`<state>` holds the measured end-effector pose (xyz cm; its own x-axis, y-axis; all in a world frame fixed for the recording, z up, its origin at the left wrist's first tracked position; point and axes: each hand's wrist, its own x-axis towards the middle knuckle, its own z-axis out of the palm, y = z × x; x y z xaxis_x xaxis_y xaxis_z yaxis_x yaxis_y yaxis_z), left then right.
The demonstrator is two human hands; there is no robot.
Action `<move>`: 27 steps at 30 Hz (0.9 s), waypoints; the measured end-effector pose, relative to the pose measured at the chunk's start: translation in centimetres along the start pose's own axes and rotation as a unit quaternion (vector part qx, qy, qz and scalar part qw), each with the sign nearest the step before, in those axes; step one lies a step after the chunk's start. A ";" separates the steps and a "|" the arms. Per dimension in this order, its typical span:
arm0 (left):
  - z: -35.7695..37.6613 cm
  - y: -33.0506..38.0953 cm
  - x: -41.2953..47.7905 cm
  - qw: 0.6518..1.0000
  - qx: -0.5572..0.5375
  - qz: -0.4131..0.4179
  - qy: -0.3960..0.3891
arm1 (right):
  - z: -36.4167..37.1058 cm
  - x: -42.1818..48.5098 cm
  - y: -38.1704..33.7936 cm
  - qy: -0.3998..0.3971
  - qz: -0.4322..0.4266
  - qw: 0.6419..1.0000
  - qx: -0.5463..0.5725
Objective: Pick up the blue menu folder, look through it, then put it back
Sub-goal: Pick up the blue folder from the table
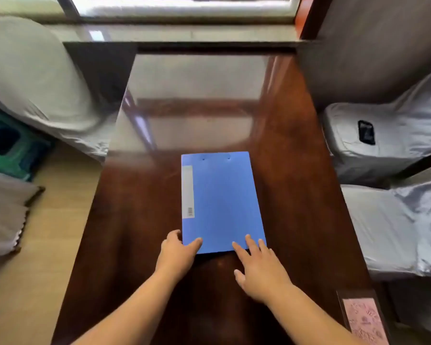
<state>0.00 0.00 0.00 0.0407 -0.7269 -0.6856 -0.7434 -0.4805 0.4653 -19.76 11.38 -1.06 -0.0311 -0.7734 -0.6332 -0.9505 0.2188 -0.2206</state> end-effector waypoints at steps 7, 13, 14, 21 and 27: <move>-0.7 3.5 -1.5 0.988 -0.143 0.057 -0.024 | -2.6 -0.6 1.0 0.071 0.037 0.984 0.159; -8.1 9.1 -7.9 0.944 -0.271 0.149 -0.112 | -13.1 -4.7 3.2 0.177 0.088 0.761 0.618; -9.5 10.2 -9.3 0.934 -0.290 0.164 -0.129 | -15.2 -6.1 3.2 0.173 0.046 0.715 0.676; -16.2 16.6 -18.9 0.924 -0.007 0.362 0.124 | -25.1 -15.2 -0.7 0.259 -0.141 0.639 0.711; -17.3 16.5 -21.7 0.898 0.095 0.393 0.173 | -26.3 -18.2 -1.7 0.260 -0.185 0.610 0.725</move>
<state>-1.59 -0.66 32.31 -0.3656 -0.9298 0.0422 -0.7326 0.3155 0.6031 -25.69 9.43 30.39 -0.3505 -0.9308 -0.1036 0.3390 -0.0230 -0.9405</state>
